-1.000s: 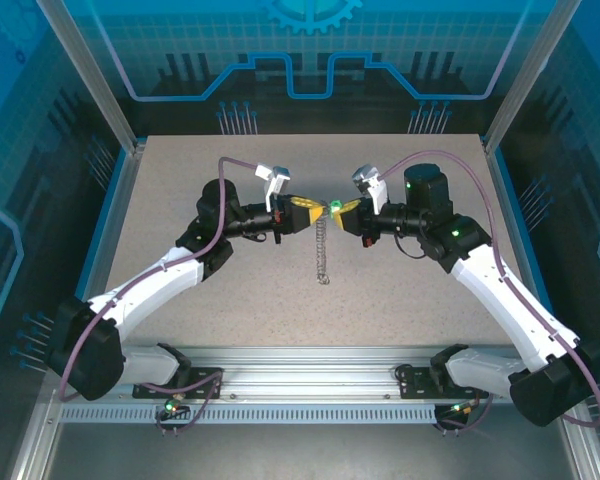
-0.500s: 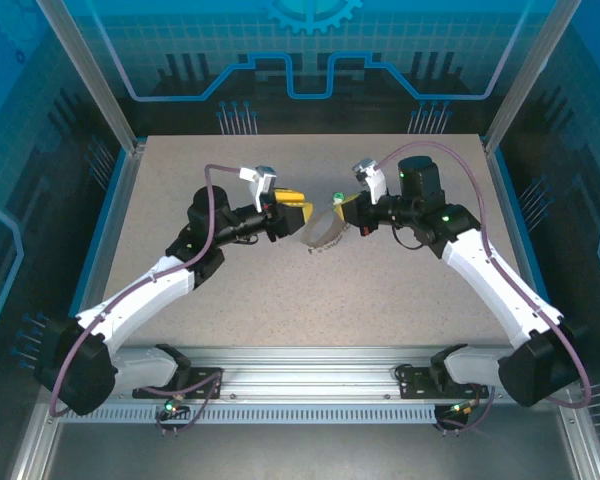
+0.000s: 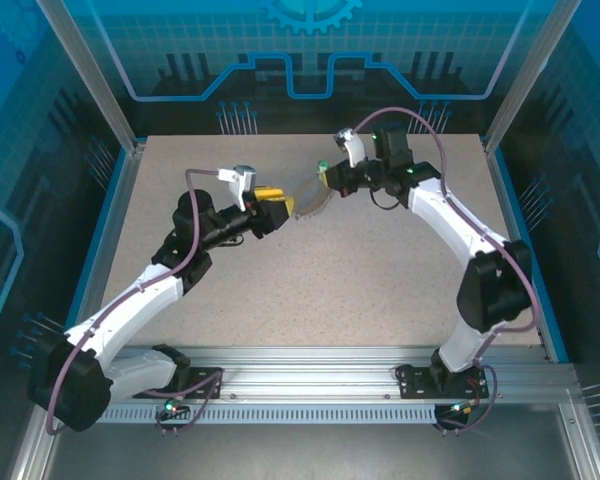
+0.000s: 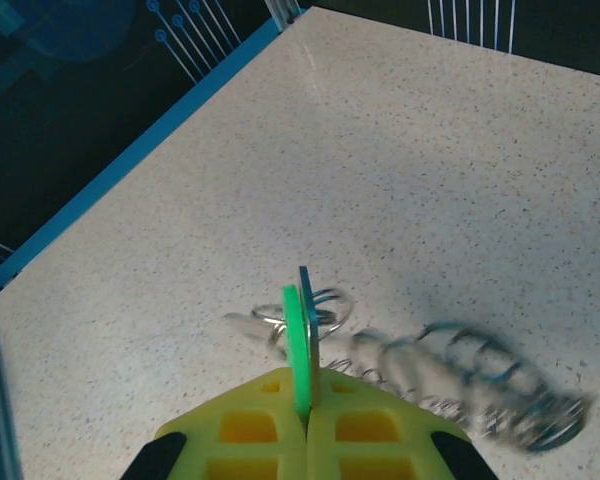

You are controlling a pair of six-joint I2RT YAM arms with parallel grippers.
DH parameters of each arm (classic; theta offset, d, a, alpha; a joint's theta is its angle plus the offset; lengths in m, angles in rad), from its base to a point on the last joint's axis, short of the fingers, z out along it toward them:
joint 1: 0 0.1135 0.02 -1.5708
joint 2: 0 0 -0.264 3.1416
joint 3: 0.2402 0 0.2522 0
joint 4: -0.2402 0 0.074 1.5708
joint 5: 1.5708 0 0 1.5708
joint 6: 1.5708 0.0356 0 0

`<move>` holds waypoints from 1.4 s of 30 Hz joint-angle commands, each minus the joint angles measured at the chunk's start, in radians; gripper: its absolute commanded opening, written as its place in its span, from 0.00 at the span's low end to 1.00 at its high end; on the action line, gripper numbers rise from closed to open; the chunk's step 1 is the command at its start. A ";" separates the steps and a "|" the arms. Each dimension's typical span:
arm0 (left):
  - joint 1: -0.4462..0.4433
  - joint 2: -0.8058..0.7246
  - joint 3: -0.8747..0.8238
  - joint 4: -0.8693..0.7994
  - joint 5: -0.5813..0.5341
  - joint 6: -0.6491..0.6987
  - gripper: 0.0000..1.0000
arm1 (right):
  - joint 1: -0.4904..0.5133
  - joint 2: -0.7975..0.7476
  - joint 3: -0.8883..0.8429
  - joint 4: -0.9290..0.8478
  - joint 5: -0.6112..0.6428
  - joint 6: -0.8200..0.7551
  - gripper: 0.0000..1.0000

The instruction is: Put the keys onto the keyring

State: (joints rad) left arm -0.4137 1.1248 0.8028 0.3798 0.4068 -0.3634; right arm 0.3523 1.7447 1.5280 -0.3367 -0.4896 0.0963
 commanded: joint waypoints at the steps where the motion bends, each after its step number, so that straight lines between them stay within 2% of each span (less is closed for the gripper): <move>1: 0.013 -0.034 0.001 -0.027 -0.013 0.009 0.54 | -0.013 0.086 0.054 -0.005 -0.010 0.005 0.00; 6: 0.013 -0.053 -0.009 -0.042 -0.012 0.006 0.54 | -0.018 0.138 -0.067 0.067 0.017 0.055 0.00; 15: 0.013 -0.055 -0.037 -0.026 0.001 -0.014 0.54 | -0.017 0.016 -0.398 0.222 0.055 0.142 0.00; 27: 0.013 -0.046 -0.045 -0.028 0.008 -0.020 0.54 | 0.003 0.009 -0.509 0.255 0.059 0.174 0.00; 36: 0.014 -0.034 -0.049 -0.018 0.015 -0.032 0.54 | 0.081 -0.067 -0.580 0.246 0.028 0.192 0.00; 40: 0.013 -0.035 -0.048 -0.024 0.023 -0.030 0.55 | 0.079 -0.224 -0.667 0.243 -0.046 0.207 0.46; 42: 0.013 -0.034 -0.050 -0.023 0.025 -0.031 0.56 | 0.049 -0.326 -0.717 0.249 -0.052 0.239 0.62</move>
State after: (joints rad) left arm -0.4084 1.0863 0.7692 0.3447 0.4095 -0.3794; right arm 0.4309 1.5375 0.8581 -0.0952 -0.4885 0.3012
